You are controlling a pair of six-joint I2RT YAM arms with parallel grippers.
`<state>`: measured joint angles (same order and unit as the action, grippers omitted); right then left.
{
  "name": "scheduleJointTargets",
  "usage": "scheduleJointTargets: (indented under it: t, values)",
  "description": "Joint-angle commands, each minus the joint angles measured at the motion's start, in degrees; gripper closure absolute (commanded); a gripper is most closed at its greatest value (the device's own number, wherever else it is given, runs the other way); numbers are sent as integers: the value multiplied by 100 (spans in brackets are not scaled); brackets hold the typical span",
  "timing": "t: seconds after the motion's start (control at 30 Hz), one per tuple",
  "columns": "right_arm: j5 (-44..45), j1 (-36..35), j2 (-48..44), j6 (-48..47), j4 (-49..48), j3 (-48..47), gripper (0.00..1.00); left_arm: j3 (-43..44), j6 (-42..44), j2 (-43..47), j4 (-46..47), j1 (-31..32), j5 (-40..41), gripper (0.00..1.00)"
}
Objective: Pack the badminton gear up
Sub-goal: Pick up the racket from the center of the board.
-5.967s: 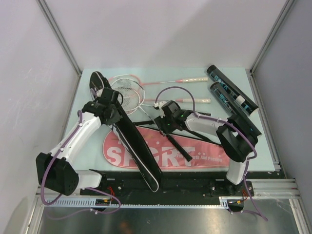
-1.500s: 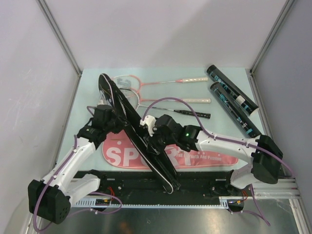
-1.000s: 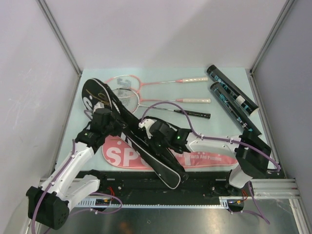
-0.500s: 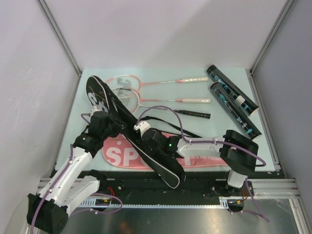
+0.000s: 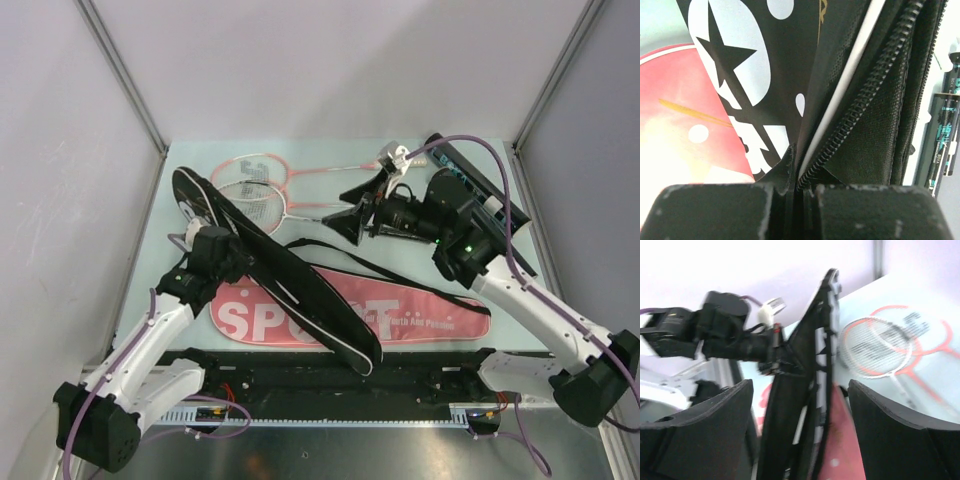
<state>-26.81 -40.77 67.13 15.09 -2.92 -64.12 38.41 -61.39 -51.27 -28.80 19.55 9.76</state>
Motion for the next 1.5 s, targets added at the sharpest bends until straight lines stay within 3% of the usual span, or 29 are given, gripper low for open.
scheduleJointTargets:
  t: [0.0,0.2,0.3,0.53,0.63,0.83,1.07,1.17,1.23,1.3,1.37,1.47]
  values:
    - [1033,184,913,-1478,-77,57,19,211,117,142,-73,22,237,100]
    - [975,1044,2820,-2439,-894,-513,22,254,689,529,-126,22,500,100]
    - [834,1265,4056,-2738,-326,-1519,23,263,759,600,-144,31,562,100]
    - [861,1274,5554,-4021,1255,-2956,27,333,891,591,-196,40,615,100]
    - [573,1230,5828,-4259,1811,-3326,30,342,935,626,-197,40,615,99]
    - [220,975,6048,-4357,1997,-3379,34,430,979,644,-205,40,632,100]
    - [1219,668,6277,-4374,1673,-3310,41,606,1041,574,-363,40,624,100]
    - [1703,492,6251,-4462,1260,-3230,54,623,971,451,-469,40,702,100]
    - [1714,448,6242,-4602,1162,-3291,82,737,927,215,-574,40,825,100]
    - [1985,404,6146,-4638,1014,-3327,95,1061,865,-75,-775,40,905,100]
    - [2213,343,6014,-4962,1004,-3327,100,1299,909,-620,-908,40,923,100]
    - [2888,228,5593,-5104,1056,-3502,100,1739,1050,-1244,-1075,31,905,99]
